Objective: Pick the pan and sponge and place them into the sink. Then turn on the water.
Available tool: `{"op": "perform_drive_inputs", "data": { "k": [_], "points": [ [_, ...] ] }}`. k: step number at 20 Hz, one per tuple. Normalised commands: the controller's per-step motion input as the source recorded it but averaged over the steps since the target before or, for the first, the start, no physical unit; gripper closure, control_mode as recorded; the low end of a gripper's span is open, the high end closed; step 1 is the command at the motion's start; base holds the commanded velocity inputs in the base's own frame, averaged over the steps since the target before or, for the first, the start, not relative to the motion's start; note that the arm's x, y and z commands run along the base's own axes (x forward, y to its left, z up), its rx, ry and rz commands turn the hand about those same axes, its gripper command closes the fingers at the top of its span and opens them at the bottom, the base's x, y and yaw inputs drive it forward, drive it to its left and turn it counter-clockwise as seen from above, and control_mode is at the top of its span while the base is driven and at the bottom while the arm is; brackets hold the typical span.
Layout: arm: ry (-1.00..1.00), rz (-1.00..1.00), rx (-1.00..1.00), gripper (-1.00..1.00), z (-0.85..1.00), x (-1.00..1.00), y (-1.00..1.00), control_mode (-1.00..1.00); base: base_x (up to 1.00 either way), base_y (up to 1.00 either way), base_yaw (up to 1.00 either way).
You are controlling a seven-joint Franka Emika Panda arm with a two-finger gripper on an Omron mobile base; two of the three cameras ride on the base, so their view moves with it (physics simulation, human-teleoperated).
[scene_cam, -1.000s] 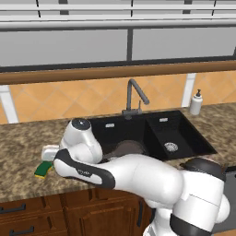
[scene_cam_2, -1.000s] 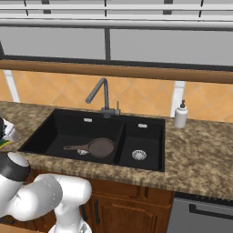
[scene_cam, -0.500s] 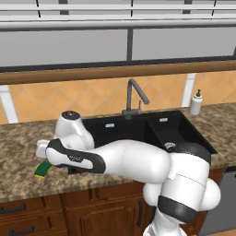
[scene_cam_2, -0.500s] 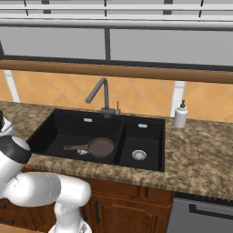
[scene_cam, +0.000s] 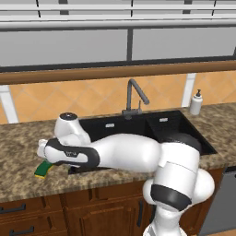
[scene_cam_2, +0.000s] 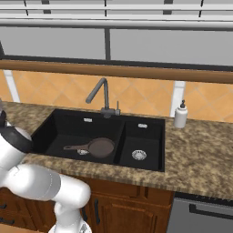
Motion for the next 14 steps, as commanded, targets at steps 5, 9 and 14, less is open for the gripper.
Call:
{"op": "perform_drive_inputs", "data": {
  "k": [5,9,14],
  "points": [
    [0.0,-0.07,0.0,-1.0,-0.2,0.32,0.22,-1.0,0.0,0.0,0.0],
    [0.0,-0.07,0.0,-1.0,-0.17,0.25,0.28,-1.0,0.0,0.0,0.0],
    [0.0,-0.05,0.0,-1.0,-0.05,0.15,0.28,-1.0,0.0,0.0,0.0]
  ]
}}
